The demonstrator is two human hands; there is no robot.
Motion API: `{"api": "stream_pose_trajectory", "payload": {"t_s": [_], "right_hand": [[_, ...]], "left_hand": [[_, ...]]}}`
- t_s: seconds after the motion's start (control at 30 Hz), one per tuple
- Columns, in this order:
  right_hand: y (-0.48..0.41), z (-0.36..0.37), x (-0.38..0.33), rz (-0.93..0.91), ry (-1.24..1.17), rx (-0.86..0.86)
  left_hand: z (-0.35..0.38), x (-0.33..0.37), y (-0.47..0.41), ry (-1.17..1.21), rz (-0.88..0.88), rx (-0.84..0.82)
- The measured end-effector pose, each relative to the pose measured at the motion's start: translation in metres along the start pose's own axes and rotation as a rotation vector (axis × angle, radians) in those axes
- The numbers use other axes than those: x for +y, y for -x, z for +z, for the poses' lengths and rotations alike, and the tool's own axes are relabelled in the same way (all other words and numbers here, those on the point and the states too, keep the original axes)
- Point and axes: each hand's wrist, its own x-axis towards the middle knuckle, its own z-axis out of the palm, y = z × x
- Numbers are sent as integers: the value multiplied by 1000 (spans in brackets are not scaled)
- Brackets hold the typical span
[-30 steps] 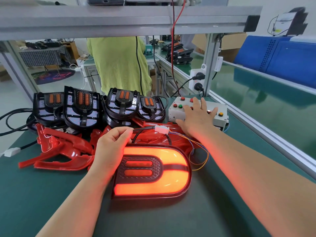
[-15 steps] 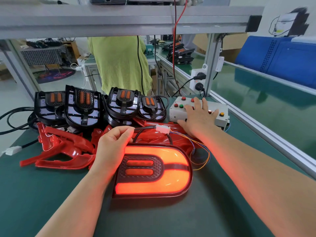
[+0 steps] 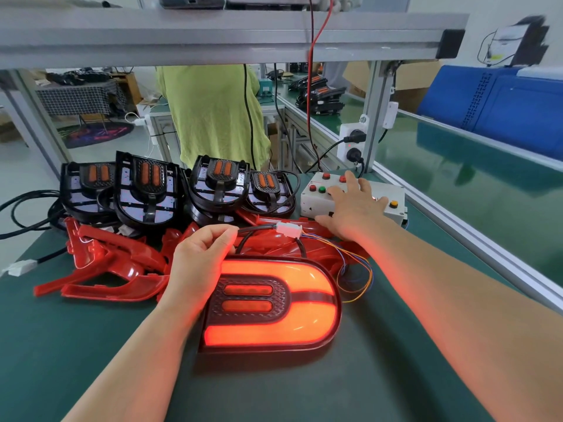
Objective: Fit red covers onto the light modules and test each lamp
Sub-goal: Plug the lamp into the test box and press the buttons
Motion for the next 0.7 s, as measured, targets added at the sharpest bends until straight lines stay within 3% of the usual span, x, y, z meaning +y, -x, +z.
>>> {"api": "stream_pose_trajectory", "payload": {"t_s": [0.7], "right_hand": [[2,1,2,-37,14,25]], "left_hand": [[1,-4,-2,38,-17,-11]]}}
